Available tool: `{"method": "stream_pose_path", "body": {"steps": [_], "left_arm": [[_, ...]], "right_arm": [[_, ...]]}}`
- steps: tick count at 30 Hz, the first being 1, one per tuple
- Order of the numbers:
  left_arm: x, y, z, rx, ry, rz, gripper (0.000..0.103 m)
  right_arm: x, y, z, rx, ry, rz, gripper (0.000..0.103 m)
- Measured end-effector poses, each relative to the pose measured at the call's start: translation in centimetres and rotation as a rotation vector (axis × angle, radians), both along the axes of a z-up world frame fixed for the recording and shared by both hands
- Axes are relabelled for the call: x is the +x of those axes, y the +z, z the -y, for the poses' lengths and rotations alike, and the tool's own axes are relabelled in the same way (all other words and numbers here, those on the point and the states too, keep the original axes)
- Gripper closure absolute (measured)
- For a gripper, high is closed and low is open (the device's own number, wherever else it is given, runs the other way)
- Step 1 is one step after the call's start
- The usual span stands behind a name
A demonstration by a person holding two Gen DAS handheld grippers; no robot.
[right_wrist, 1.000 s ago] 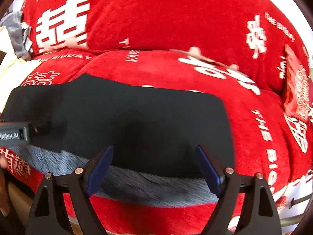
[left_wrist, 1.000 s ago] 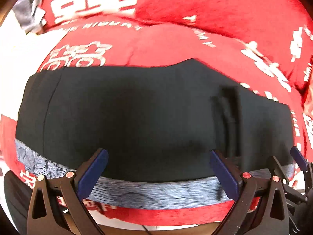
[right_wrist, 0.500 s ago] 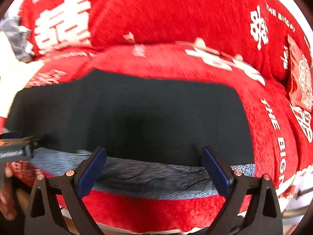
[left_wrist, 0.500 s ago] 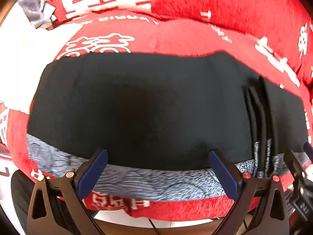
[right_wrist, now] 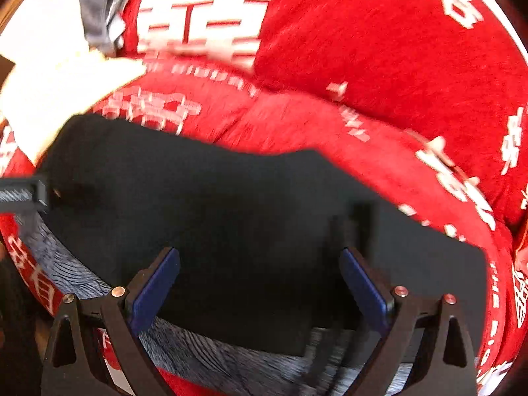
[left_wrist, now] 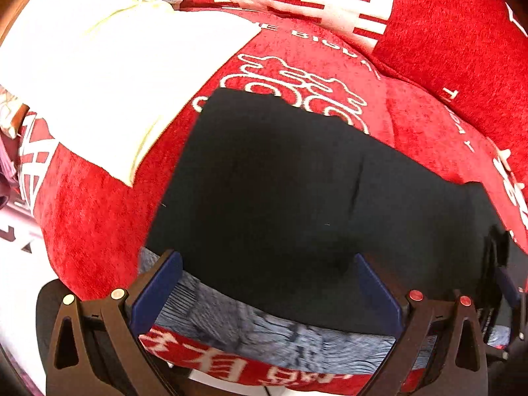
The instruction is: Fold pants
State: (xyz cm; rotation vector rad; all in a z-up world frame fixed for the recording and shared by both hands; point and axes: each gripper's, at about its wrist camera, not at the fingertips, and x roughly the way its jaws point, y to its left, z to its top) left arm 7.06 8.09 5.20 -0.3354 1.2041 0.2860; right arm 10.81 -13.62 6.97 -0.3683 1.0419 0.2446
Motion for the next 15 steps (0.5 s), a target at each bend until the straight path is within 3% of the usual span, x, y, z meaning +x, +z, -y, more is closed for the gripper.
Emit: {"method": "stream_pose_path", "body": {"steps": [3,6,9,15], "left_arm": [[-0.1,-0.2,0.6,0.031,-0.039,-0.001,0.0],[-0.3,-0.3,1.3,0.068,-0.073,-0.007,0.0],[-0.5,0.5,0.5,0.022,-0.063,0.008,0.0],[0.3,1.6,-1.9,0.025,-0.027,0.031,0.0]], "right_arm": [[-0.5,-0.8,0.4,0.033,-0.018,0.011,0.004],[-1.4,-0.8,0.3,0.001,0.021,0.009,0.004],[-2.1,-0.8,0.5,-0.006,0.029,0.011,0.004],[-1.6,0.0,0.5,0.025,-0.019,-0.006,0.004]]}}
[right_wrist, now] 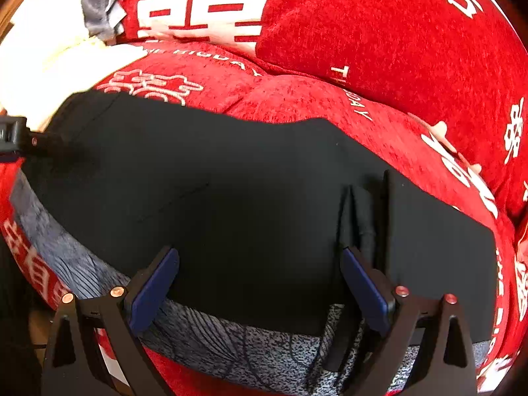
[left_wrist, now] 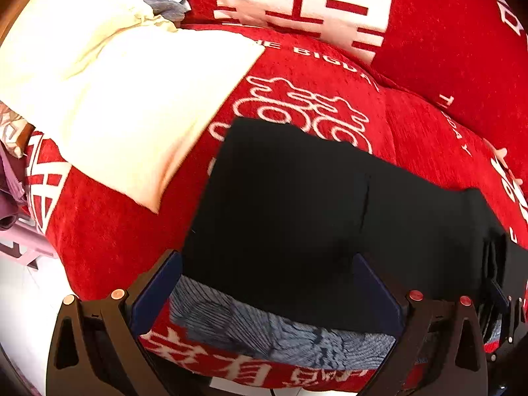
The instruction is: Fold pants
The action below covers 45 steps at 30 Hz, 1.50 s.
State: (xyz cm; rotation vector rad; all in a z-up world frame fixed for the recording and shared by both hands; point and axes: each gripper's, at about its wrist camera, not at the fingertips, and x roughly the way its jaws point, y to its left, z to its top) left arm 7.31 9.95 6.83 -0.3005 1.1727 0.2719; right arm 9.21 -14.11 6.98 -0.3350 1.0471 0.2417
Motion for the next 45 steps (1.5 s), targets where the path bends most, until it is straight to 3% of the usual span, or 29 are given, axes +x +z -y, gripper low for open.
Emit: {"method": "stream_pose_path", "body": {"steps": [4,9,11,17,24,28,35,39,45], "left_arm": [[0.6,-1.3,0.2,0.028,-0.017,-0.049,0.0],[0.2,-2.3,0.4,0.029,-0.029,-0.074,0.0],[-0.2,-2.3,0.4,0.024,-0.042,-0.078,0.0],[-1.2,-1.8,-1.7,-0.032,-0.011,-0.063,0.0],[-2.8,-0.3,-5.2,-0.108,0.025,-0.006,0.0],[-2.6,-1.1,-6.6,-0.178,-0.007,-0.021,0.0],[-1.7,-3.0,-3.7,-0.231,-0.125,-0.071,0.0],[-1.6,-3.5,-2.1,-0.164,-0.197,-0.081,0.0],[-2.2,-3.1,-3.7,-0.254,-0.223,-0.047,0.0]], "right_arm": [[1.1,1.2,-1.0,-0.006,0.014,0.032,0.004],[2.3,-0.6,-0.8,0.018,-0.01,-0.063,0.004],[1.6,-0.7,0.0,0.061,-0.02,-0.051,0.004],[-0.2,-0.1,-0.1,0.039,-0.001,-0.034,0.004],[1.1,3.3,-0.8,0.034,0.053,0.046,0.004],[3.3,4.5,-2.5,0.005,0.255,0.054,0.004],[8.0,3.6,-6.8,0.116,0.575,-0.142,0.004],[8.9,2.0,-11.0,0.144,0.764,-0.261,0.004],[9.7,-2.4,-16.2,0.045,0.994,-0.394,0.001]]}}
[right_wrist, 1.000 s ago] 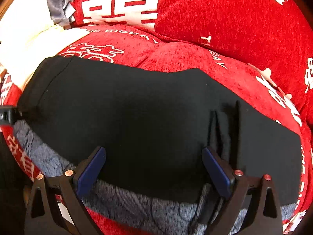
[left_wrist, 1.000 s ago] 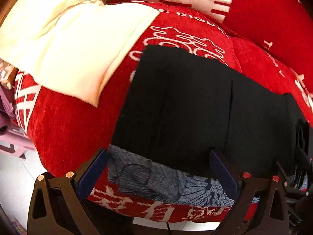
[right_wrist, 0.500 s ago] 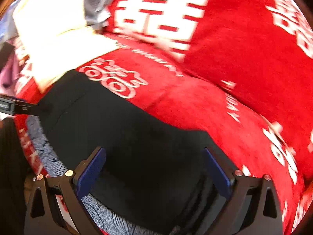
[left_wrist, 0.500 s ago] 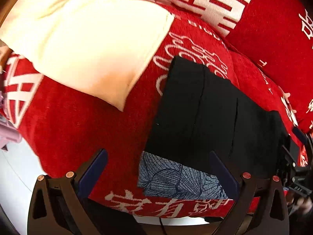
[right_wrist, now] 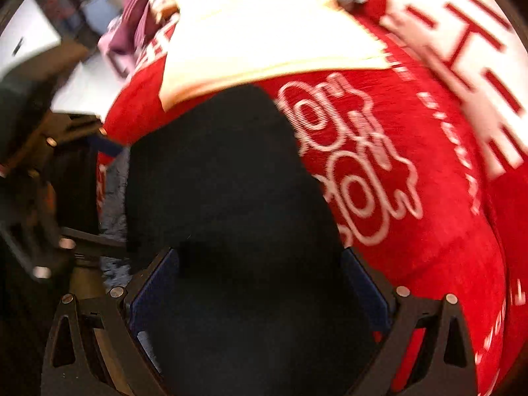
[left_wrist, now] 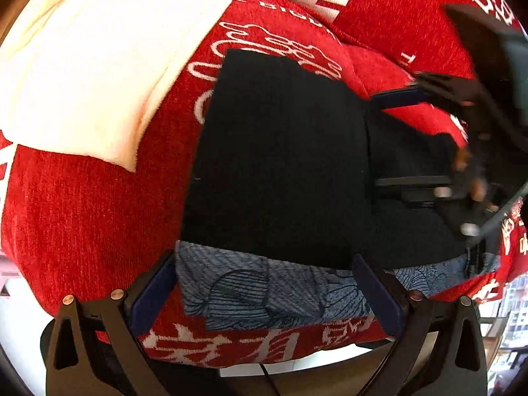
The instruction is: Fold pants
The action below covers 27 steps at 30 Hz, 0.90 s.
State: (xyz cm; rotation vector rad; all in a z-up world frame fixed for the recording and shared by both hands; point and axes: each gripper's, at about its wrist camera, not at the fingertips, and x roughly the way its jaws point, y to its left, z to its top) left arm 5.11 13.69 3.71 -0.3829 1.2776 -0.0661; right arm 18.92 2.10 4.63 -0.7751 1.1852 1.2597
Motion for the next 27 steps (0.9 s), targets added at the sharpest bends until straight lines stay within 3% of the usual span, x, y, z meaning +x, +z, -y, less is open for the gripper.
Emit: {"method": "stream_pose_path", "body": {"steps": [5,8,9,10,11,14,18,24,25,27], "left_arm": [[0.2,0.2,0.1,-0.016,-0.041,0.02,0.0],[0.8,0.2,0.2,-0.027,-0.053,0.035,0.0],[1.3,0.2,0.1,-0.045,-0.056,0.04,0.0],[1.5,0.4,-0.1,-0.059,-0.057,0.046,0.0],[1.6,0.5,-0.4,-0.06,-0.057,0.051,0.0],[2.5,0.7,-1.3,-0.046,-0.06,0.07,0.0],[3.7,0.6,-2.4,-0.101,-0.103,0.093,0.0],[5.0,0.8,1.8,-0.154,-0.291,0.096,0.0],[5.1,0.6,2.8,-0.142,-0.313,0.081,0.0],[5.2,0.5,4.3,-0.047,-0.31,0.066,0.003]], "right_arm": [[0.9,-2.2,-1.4,-0.018,0.02,-0.107,0.003],[-0.1,-0.7,-1.1,-0.005,0.059,-0.075,0.04],[-0.4,-0.1,-0.7,-0.002,0.064,-0.051,0.058],[-0.7,0.7,-0.2,0.006,0.064,-0.016,0.069],[-1.1,1.5,0.3,0.023,0.058,0.023,0.073],[-2.2,3.2,1.0,0.062,0.061,0.095,0.077],[-4.1,5.3,2.1,0.106,0.079,0.185,0.079],[-5.0,7.4,3.2,0.151,0.076,0.227,0.08],[-5.0,7.2,3.0,0.146,0.072,0.232,0.08],[-4.6,6.4,2.5,0.121,0.044,0.242,0.079]]}}
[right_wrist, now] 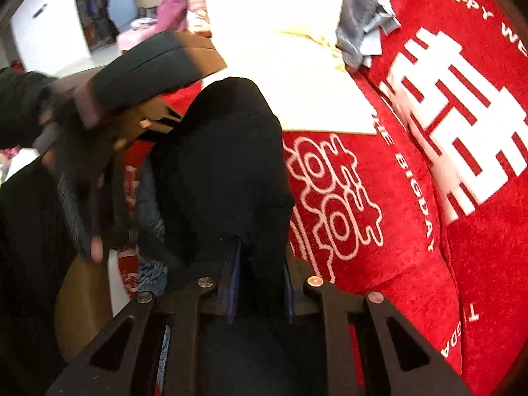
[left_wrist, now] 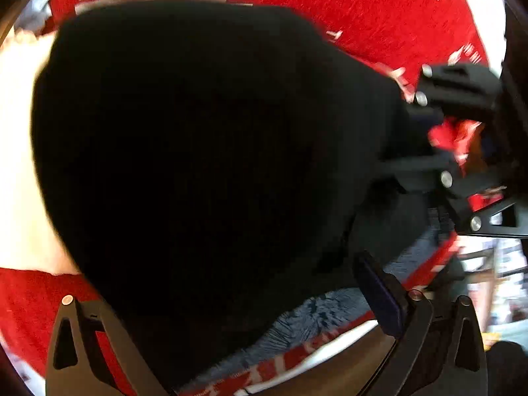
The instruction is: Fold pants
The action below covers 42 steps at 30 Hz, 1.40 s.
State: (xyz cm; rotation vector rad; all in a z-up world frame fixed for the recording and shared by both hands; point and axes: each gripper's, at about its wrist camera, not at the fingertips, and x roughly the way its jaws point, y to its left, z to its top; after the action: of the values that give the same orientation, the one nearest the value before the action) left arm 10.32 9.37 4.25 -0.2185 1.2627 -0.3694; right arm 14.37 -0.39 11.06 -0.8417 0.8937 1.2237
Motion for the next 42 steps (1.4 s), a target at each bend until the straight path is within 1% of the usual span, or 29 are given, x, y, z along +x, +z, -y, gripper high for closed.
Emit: {"method": "stream_pose_path", "body": {"steps": [1,2,3,4,5,6,8,9,10,11,12,14,15,18,20,21,22,25,30,33,34,35,36,38,40,42], "left_arm": [[0.0,0.1,0.3,0.016,0.006,-0.003,0.01],[-0.1,0.2,0.3,0.029,0.017,-0.004,0.024],[0.0,0.4,0.2,0.035,0.03,-0.01,0.049],[0.1,0.5,0.0,0.033,0.043,-0.031,0.061],[0.2,0.4,-0.2,0.02,0.046,-0.05,0.065],[0.3,0.5,-0.3,0.016,0.058,-0.064,0.068],[0.4,0.7,0.0,0.045,0.063,-0.068,0.068],[0.4,0.8,0.4,0.066,0.065,-0.064,0.069],[0.1,1.0,0.5,0.084,0.066,-0.058,0.07],[0.1,1.2,0.8,0.094,0.069,-0.055,0.071],[-0.1,1.4,0.8,0.101,0.072,-0.053,0.072],[-0.5,2.0,1.0,0.104,0.08,-0.047,0.074],[-0.7,2.2,0.3,0.101,0.085,-0.045,0.074],[-1.0,3.0,0.5,0.098,0.094,-0.04,0.075],[-0.8,3.5,0.8,0.102,0.095,-0.036,0.076],[-0.8,3.9,1.3,0.106,0.094,-0.031,0.076],[-1.0,4.2,1.6,0.113,0.094,-0.026,0.076],[-1.2,4.9,2.3,0.128,0.096,-0.016,0.076],[-1.6,5.9,3.3,0.143,0.1,-0.002,0.078],[-1.8,6.6,3.7,0.154,0.098,0.009,0.078],[-1.9,6.8,3.9,0.154,0.098,0.013,0.078],[-1.9,7.0,4.0,0.153,0.098,0.015,0.078],[-1.9,7.1,4.2,0.152,0.099,0.016,0.078],[-1.7,7.3,4.5,0.155,0.094,0.017,0.078],[-1.4,7.5,5.0,0.166,0.09,0.012,0.079],[-1.3,8.0,5.4,0.176,0.088,0.01,0.079]], "right_arm": [[0.2,-0.5,-0.2,-0.015,-0.02,0.003,0.078],[0.4,-1.0,-0.4,-0.025,-0.038,0.004,0.076],[0.7,-1.4,-0.6,-0.038,-0.065,0.005,0.068],[1.1,-1.7,-0.7,-0.051,-0.109,-0.002,0.062],[1.4,-1.6,-0.7,-0.05,-0.152,0.002,0.061],[1.9,-1.3,-0.6,-0.037,-0.203,0.01,0.059],[2.6,-0.1,0.6,0.013,-0.307,-0.015,0.054],[2.8,0.4,1.2,0.031,-0.356,-0.009,0.04],[2.9,0.8,2.3,0.037,-0.427,0.018,0.028],[2.9,0.8,3.3,0.032,-0.485,0.042,0.024],[2.6,0.6,4.8,0.021,-0.55,0.062,0.023],[2.0,-0.2,6.9,0.007,-0.621,0.053,0.023],[1.8,-1.0,8.0,-0.007,-0.664,0.037,0.023],[0.8,-3.9,10.7,-0.043,-0.788,-0.043,0.023],[0.3,-5.1,11.5,-0.047,-0.832,-0.068,0.023],[-0.3,-5.1,11.6,-0.019,-0.849,-0.044,0.022],[-0.8,-5.1,11.7,-0.012,-0.856,-0.026,0.022],[-1.9,-5.2,11.7,-0.011,-0.876,0.0,0.022],[-4.6,-5.2,11.9,-0.003,-0.874,0.005,0.021],[-6.1,-4.3,12.0,0.009,-0.852,-0.025,0.021],[-6.8,-3.5,12.4,0.029,-0.846,-0.02,0.021],[-7.3,-2.5,13.0,0.052,-0.85,0.006,0.021],[-7.5,-1.3,13.9,0.079,-0.865,0.044,0.021],[-7.1,0.1,16.1,0.09,-0.914,0.106,0.021],[-5.9,0.2,18.3,0.071,-0.981,0.138,0.021],[-4.0,-0.9,21.1,0.025,-1.088,0.121,0.021]]}}
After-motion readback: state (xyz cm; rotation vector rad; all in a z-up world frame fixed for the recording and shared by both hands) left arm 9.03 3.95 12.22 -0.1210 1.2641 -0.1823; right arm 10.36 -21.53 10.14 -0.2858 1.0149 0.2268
